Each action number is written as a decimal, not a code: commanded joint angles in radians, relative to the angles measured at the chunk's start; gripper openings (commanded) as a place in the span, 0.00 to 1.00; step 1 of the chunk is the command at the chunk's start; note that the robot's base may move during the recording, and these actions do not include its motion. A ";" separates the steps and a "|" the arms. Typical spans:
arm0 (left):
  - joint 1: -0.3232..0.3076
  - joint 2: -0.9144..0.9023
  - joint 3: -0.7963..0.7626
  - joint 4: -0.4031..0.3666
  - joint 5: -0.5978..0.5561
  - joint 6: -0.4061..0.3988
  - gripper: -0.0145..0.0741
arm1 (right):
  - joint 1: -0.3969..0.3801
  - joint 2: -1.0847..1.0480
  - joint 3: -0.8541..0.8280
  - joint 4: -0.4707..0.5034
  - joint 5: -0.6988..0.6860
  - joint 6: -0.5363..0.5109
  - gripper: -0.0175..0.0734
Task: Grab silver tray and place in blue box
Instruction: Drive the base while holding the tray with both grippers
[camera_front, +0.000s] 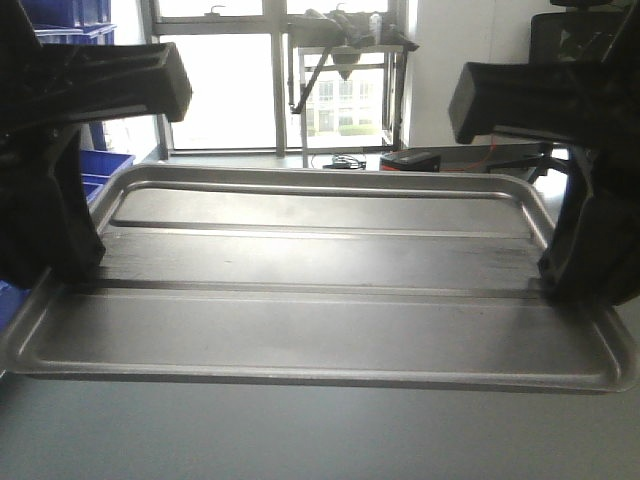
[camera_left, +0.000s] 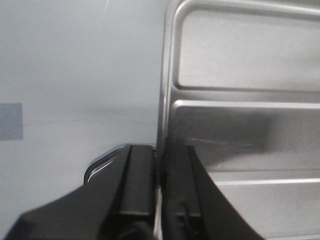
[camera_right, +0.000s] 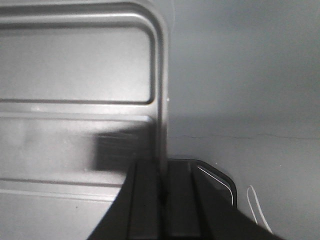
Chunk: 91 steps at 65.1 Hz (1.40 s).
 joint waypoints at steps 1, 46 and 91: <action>-0.002 -0.028 -0.029 0.052 0.046 -0.006 0.16 | -0.007 -0.024 -0.019 -0.067 0.048 -0.004 0.25; -0.002 -0.028 -0.029 0.052 0.046 -0.006 0.16 | -0.007 -0.024 -0.019 -0.067 0.053 -0.004 0.25; -0.002 -0.028 -0.029 0.052 0.046 -0.006 0.16 | -0.007 -0.024 -0.019 -0.067 0.058 -0.004 0.25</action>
